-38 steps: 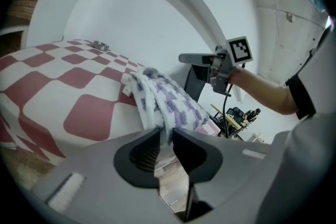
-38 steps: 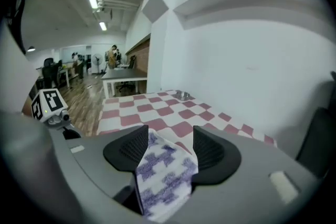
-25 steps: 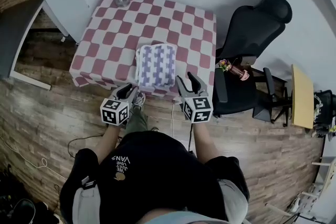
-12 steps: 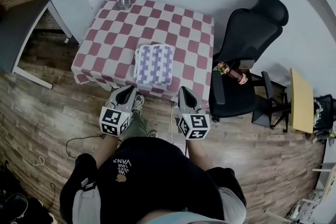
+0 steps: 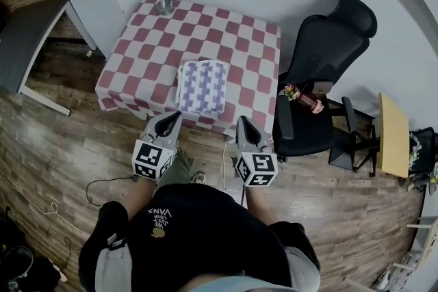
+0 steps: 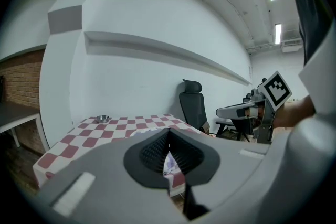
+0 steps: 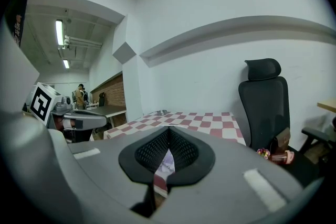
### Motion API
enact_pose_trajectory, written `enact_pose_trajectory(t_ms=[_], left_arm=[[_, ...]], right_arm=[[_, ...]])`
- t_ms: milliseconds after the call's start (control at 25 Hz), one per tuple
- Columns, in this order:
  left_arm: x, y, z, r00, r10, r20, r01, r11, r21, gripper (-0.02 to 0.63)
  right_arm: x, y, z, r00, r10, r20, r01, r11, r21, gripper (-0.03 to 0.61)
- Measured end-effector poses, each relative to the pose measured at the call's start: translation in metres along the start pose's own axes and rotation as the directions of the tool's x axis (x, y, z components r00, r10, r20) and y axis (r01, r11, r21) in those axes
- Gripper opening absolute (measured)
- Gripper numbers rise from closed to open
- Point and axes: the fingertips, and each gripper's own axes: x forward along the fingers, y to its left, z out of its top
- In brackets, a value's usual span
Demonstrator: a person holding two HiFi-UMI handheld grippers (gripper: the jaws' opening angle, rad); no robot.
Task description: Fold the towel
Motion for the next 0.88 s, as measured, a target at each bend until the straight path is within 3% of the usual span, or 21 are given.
enact_pose_trajectory(t_ms=[880], left_arm=[[0.019, -0.008, -0.001, 0.998, -0.055, -0.016, 0.055, 0.998, 0.018, 0.002]], right_arm=[[0.0, -0.006, 0.001, 0.999, -0.033, -0.012, 0.032, 0.999, -0.031, 0.005]])
